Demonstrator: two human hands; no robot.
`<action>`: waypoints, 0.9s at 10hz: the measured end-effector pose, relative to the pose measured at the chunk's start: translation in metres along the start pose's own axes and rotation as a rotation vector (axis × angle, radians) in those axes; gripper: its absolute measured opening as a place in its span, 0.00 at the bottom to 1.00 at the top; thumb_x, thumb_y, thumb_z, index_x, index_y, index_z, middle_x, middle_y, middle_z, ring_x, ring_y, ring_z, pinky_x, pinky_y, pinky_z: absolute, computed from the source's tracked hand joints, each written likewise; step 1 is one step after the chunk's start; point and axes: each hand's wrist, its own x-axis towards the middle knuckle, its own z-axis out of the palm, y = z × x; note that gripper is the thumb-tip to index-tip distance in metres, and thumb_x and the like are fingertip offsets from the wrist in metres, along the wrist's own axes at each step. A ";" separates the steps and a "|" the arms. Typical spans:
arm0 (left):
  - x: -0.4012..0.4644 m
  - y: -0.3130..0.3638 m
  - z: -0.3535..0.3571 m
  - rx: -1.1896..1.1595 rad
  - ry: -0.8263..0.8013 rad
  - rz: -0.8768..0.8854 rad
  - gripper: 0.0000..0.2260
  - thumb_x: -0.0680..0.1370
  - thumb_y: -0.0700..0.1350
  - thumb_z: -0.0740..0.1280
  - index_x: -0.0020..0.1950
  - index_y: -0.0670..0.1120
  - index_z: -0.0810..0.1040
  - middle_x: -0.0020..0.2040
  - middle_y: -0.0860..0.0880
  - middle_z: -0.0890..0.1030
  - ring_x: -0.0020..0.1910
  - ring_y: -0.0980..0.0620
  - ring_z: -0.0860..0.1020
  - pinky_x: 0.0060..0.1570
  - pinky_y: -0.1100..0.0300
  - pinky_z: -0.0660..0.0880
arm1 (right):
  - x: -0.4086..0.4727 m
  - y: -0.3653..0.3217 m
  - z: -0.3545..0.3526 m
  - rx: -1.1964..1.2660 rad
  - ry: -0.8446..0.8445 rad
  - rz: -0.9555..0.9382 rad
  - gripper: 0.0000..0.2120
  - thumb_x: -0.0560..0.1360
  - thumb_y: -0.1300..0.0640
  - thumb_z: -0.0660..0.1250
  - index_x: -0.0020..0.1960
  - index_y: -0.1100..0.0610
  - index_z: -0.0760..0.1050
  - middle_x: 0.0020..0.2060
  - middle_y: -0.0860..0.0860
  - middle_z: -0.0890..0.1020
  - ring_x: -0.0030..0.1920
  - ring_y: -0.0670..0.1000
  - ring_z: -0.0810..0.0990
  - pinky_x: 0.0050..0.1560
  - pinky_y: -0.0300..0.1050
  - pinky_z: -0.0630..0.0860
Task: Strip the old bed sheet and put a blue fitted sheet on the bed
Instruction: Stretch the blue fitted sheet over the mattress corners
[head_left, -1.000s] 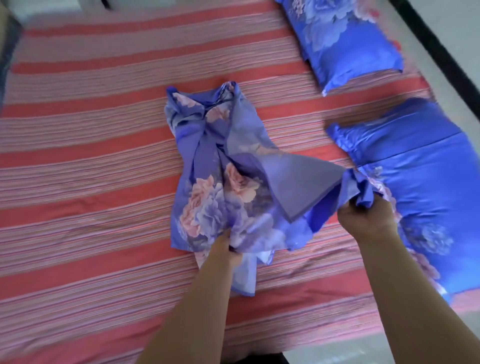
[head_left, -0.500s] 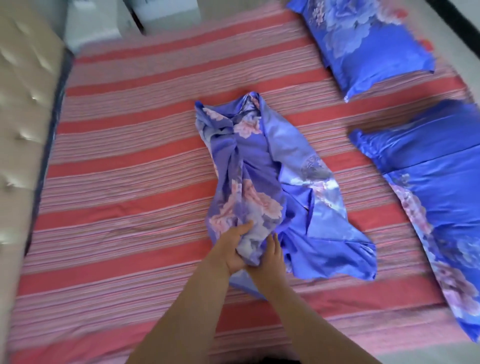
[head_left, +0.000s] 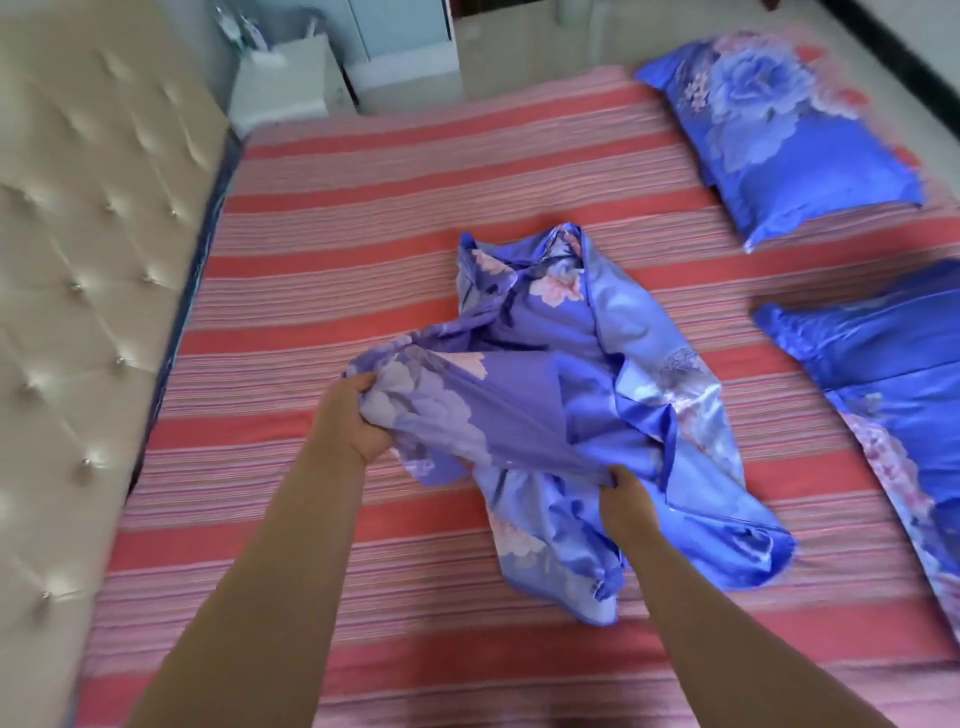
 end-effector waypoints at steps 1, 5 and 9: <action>0.000 0.054 -0.035 0.151 -0.009 0.119 0.10 0.63 0.36 0.62 0.44 0.44 0.73 0.25 0.53 0.80 0.23 0.59 0.78 0.21 0.67 0.72 | -0.034 -0.039 0.024 -0.163 0.005 -0.170 0.25 0.72 0.49 0.47 0.59 0.61 0.72 0.53 0.63 0.80 0.54 0.63 0.78 0.48 0.50 0.68; 0.062 0.245 -0.224 -0.021 -0.105 0.217 0.08 0.78 0.48 0.59 0.49 0.46 0.75 0.34 0.44 0.73 0.34 0.46 0.76 0.36 0.63 0.76 | -0.169 -0.196 0.205 -0.188 -0.003 -0.443 0.13 0.80 0.56 0.54 0.58 0.57 0.75 0.40 0.58 0.76 0.41 0.52 0.78 0.38 0.42 0.71; -0.018 0.078 -0.309 0.316 0.011 -0.264 0.13 0.81 0.36 0.53 0.45 0.40 0.76 0.42 0.41 0.79 0.33 0.49 0.81 0.33 0.58 0.78 | -0.244 -0.225 0.333 -0.033 -0.264 -0.187 0.16 0.72 0.60 0.63 0.57 0.54 0.63 0.41 0.51 0.74 0.44 0.56 0.75 0.43 0.46 0.70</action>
